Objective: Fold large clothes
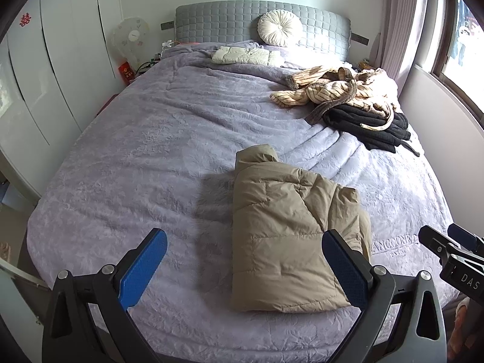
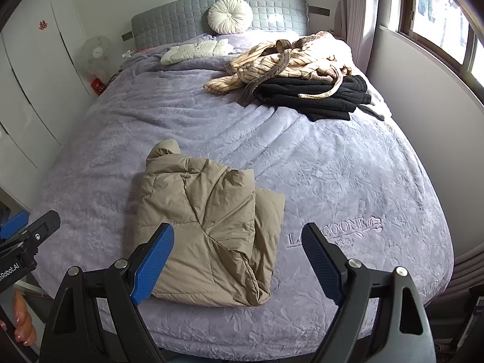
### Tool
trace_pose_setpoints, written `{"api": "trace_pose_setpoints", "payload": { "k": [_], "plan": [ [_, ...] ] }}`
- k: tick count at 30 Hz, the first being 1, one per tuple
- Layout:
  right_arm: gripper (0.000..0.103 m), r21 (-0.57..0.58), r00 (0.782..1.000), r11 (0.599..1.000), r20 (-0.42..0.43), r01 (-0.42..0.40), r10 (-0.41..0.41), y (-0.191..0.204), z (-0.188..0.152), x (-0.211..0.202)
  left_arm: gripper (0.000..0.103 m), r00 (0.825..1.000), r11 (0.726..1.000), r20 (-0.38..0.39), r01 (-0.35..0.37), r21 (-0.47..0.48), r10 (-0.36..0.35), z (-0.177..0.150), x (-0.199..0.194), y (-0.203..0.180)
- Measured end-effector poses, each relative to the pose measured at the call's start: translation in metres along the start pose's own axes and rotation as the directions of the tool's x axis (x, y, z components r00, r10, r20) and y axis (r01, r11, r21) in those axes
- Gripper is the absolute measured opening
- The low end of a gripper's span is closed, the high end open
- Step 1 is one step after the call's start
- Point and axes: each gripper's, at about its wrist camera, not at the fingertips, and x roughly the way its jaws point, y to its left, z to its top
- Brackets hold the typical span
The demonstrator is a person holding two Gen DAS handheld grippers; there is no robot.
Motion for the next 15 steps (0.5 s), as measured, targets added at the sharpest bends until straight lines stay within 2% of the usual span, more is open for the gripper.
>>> {"api": "trace_pose_setpoints", "payload": {
  "k": [15],
  "plan": [
    [0.088, -0.001, 1.0, 1.0, -0.001, 0.001, -0.001, 0.001, -0.0008, -0.001, 0.102, 1.0, 1.0, -0.004, -0.01, 0.0, 0.01, -0.0061, -0.0003, 0.0019]
  ]
}}
